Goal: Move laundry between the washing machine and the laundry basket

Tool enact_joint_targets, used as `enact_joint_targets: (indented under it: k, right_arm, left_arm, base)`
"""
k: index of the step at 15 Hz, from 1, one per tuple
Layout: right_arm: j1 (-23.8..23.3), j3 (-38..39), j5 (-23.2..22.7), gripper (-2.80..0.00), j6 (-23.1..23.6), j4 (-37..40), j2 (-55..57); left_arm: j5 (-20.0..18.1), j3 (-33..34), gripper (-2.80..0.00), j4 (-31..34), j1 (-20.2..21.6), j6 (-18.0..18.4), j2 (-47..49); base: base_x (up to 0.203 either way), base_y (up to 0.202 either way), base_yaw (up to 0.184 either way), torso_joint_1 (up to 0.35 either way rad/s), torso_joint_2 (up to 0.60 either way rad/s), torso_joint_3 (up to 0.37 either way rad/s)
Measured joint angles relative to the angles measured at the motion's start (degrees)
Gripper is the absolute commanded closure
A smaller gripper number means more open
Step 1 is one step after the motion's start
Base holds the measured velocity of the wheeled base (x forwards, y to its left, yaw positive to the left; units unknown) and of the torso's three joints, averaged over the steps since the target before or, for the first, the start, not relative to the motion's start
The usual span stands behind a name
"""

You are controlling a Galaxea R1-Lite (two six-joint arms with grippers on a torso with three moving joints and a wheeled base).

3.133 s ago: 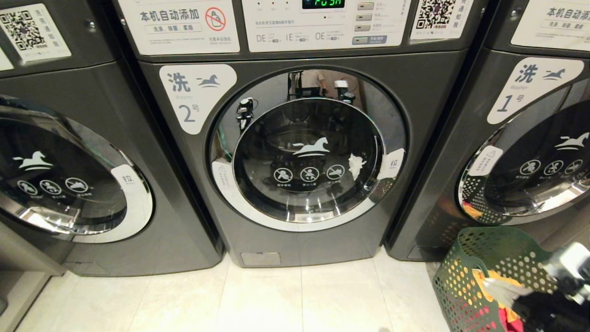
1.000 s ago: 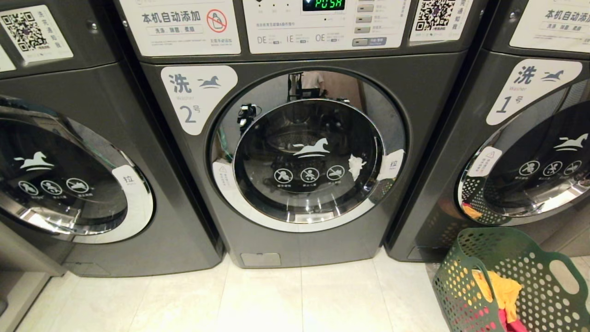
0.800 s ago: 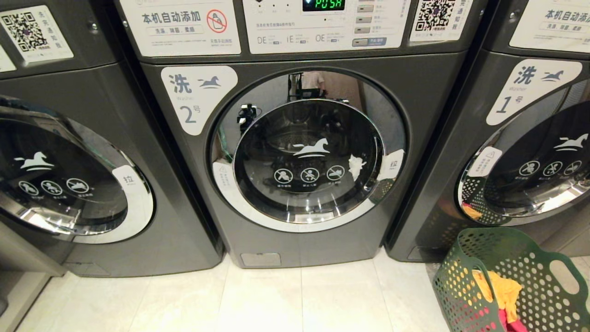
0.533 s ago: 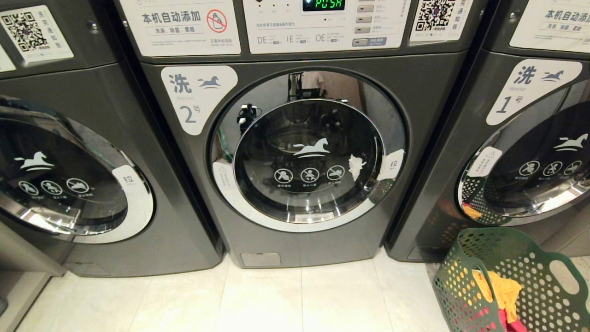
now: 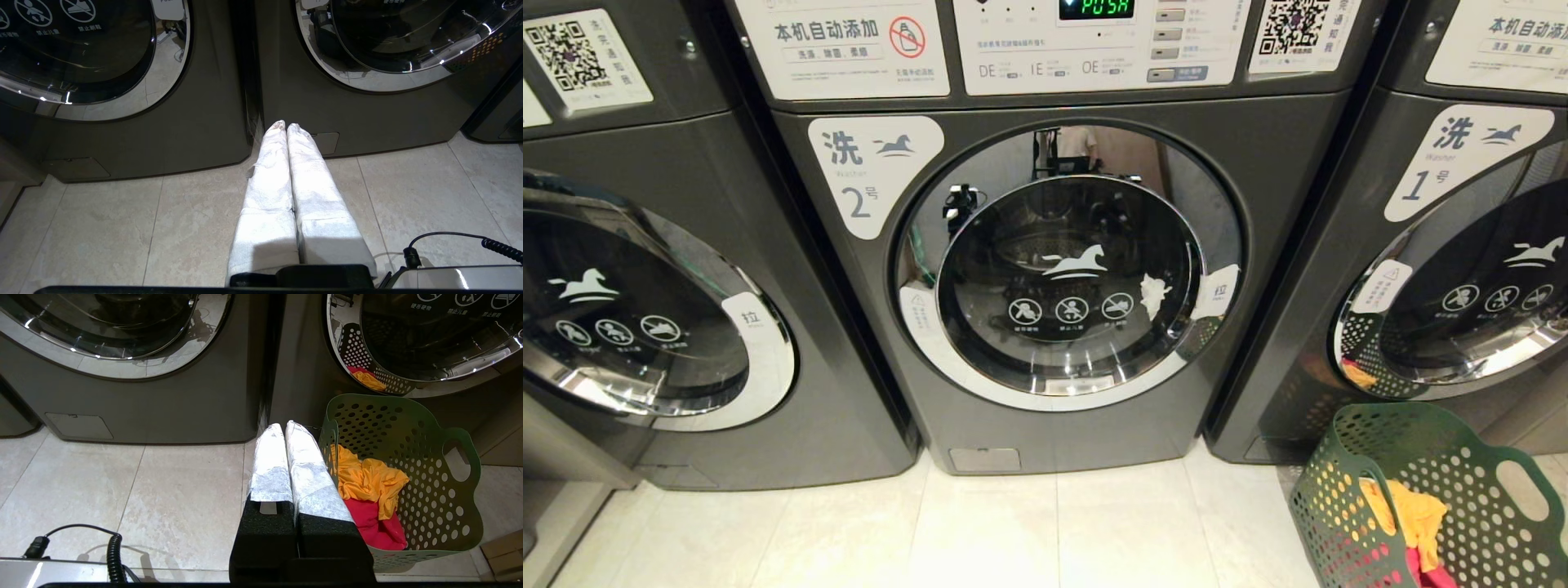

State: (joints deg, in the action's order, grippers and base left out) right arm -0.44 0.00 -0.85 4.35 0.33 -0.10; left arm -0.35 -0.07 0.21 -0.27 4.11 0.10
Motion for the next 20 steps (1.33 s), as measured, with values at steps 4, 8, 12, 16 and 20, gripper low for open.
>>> enact_joint_targets:
  k: [4,8,12,16,20]
  right_arm:
    - [0.0,0.0,0.0,0.00,0.1,0.1,0.0]
    - [0.0,0.0,0.0,0.00,0.3,0.1,0.0]
    - [0.0,0.0,0.1,0.00,-0.2,0.1,0.0]
    - [0.0,0.0,0.0,0.00,-0.2,0.1,0.0]
    - [0.0,0.0,0.0,0.00,0.0,0.0,0.0]
  left_arm:
    - [0.1,0.0,0.00,0.0,0.0,-0.2,0.0]
    - [0.1,0.0,0.00,0.0,0.0,-0.3,0.0]
    - [0.1,0.0,0.00,0.0,0.0,-0.4,0.0]
    - [0.2,0.0,0.00,0.0,0.0,-1.1,0.0]
    - [0.2,0.0,0.00,0.0,0.0,-1.1,0.0]
  base:
    - [0.099,0.000,-0.001,0.000,0.00,0.005]
    - [0.031,0.000,0.000,0.002,0.00,0.001]
    - [0.000,0.000,0.000,0.000,0.00,0.000]
    - [0.000,0.000,0.000,0.000,0.00,0.000]
    - [0.000,0.000,0.000,0.000,0.00,0.000]
